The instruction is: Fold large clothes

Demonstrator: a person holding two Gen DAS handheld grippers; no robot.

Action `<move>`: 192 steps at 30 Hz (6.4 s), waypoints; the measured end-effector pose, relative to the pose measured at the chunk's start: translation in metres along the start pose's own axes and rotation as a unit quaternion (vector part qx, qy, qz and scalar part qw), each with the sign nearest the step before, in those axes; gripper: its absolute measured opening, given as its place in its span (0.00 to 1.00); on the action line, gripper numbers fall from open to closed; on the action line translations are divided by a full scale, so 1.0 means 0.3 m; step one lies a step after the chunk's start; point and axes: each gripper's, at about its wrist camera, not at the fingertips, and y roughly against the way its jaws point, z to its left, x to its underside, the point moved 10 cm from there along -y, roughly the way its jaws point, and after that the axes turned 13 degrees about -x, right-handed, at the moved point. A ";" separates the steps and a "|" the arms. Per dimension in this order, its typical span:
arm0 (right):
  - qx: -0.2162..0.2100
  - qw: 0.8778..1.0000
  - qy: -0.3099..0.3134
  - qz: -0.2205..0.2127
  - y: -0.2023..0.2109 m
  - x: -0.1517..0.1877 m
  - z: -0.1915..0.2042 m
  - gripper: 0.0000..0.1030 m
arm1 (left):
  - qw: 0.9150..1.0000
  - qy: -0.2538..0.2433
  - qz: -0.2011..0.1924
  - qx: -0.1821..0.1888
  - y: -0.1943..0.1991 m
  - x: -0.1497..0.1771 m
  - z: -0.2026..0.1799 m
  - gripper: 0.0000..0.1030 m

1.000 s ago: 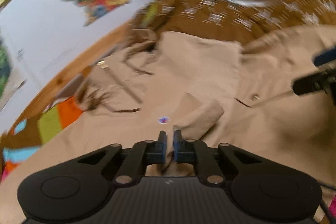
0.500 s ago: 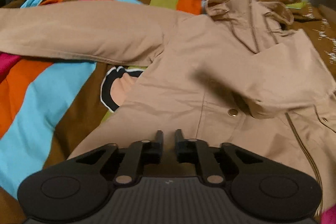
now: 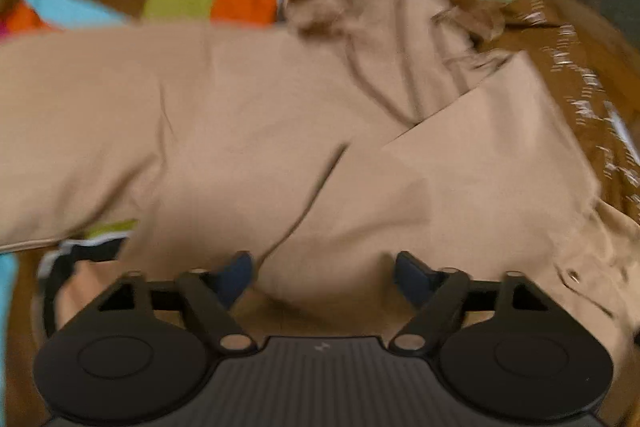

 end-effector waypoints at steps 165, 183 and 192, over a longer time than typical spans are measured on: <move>-0.152 0.980 0.124 0.037 -0.048 0.008 0.441 0.99 | 0.878 0.372 -0.171 -0.248 0.835 0.011 1.044 0.11; -0.164 0.980 0.116 0.003 0.007 -0.056 0.431 0.99 | 0.909 0.208 -0.138 -0.334 1.017 -0.132 0.749 0.11; -0.161 0.982 0.103 -0.012 0.029 -0.089 0.404 0.99 | 0.924 0.135 -0.164 -0.316 1.124 -0.203 0.582 0.11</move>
